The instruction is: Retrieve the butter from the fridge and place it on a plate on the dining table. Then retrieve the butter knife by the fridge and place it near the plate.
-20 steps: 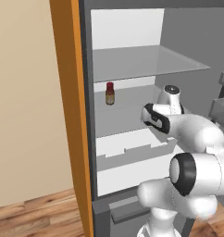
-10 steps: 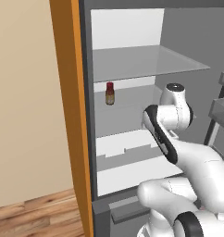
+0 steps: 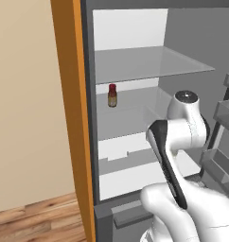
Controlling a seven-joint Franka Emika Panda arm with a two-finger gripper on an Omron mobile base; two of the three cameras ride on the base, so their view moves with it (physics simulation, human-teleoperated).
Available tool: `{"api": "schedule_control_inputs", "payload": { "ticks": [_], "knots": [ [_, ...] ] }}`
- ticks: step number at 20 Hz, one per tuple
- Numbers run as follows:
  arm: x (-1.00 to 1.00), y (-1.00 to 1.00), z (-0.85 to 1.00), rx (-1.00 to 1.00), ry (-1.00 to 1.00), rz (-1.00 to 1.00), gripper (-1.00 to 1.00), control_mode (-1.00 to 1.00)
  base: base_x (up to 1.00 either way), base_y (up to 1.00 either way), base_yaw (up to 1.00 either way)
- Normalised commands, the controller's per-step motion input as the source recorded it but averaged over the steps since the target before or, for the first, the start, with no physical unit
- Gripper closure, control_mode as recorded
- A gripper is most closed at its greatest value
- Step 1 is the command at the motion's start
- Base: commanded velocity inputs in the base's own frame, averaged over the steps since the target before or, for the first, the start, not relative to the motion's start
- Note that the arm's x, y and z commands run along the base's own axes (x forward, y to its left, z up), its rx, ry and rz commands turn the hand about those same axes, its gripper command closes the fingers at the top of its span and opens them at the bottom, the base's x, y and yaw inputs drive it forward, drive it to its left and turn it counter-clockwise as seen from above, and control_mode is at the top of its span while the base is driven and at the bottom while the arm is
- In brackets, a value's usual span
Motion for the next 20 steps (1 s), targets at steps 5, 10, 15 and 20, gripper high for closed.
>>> {"api": "schedule_control_inputs", "payload": {
  "ticks": [5,10,15,20],
  "knots": [
    [-0.18,0.04,0.08,-0.02,-0.02,0.0,1.0,-1.0,0.0,0.0,0.0],
    [-0.11,0.04,-0.03,0.0,0.0,0.0,1.0,-1.0,0.0,0.0,0.0],
    [0.0,0.0,0.0,0.0,0.0,0.0,1.0,1.0,-0.69,0.59,-0.13],
    [0.0,0.0,0.0,0.0,0.0,0.0,1.0,1.0,-0.76,0.8,-0.39]
  ]
}}
